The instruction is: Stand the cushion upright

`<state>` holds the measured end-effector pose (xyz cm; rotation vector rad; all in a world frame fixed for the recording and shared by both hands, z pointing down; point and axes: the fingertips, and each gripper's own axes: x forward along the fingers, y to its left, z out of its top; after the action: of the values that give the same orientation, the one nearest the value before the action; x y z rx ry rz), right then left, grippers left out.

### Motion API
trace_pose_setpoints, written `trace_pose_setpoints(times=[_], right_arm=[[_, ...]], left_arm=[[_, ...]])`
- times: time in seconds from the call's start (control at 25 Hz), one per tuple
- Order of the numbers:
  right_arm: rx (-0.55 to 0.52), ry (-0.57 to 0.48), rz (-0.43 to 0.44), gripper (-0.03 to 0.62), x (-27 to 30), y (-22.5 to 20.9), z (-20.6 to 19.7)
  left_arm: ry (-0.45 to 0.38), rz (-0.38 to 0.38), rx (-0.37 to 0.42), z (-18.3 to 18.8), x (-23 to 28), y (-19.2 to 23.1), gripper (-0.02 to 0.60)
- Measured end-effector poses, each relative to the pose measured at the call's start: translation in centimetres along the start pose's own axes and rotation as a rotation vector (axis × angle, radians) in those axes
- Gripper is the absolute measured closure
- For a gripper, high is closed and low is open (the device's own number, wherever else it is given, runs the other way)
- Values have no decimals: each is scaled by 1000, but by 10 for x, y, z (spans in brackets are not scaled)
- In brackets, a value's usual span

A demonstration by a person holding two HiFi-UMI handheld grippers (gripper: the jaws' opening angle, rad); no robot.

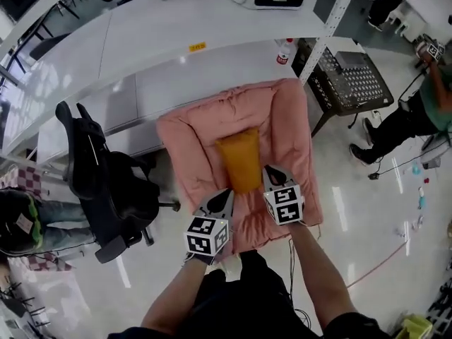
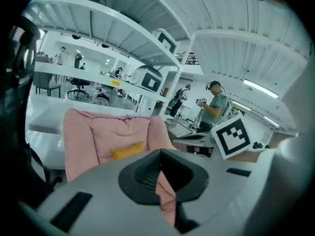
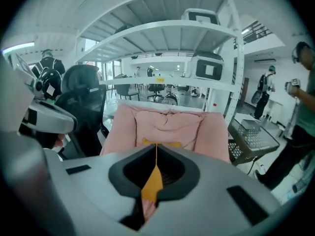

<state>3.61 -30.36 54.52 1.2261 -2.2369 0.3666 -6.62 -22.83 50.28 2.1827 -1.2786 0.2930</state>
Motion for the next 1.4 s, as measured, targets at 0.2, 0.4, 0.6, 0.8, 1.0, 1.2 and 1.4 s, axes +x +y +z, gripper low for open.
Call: trace_pose_setpoints(times=[0.2,0.4,0.6,0.8,1.0,1.2,1.4], right_arm=[[105,-69,-41,589,-51,16,8],[173,-142,-75,589,-95,31,21],[194,-215,-100,589,-132,46,40],[209,-295,-108,589,-160,56,62],[200,-380,-109,589,-181,65,92],[192,-444,-120,589,-201,71,116],[173,-502,-133,589,-222,70,141]], left_arm=[[-28,-16,23,14,-34,-1,575],[-70,-23,62,33,-64,-7,575],[-106,-26,103,52,-94,-12,575],[-148,-16,141,71,-122,-13,575],[-201,8,165,101,-149,-7,575],[-253,23,185,127,-176,-2,575],[-305,20,197,151,-198,-5,575]])
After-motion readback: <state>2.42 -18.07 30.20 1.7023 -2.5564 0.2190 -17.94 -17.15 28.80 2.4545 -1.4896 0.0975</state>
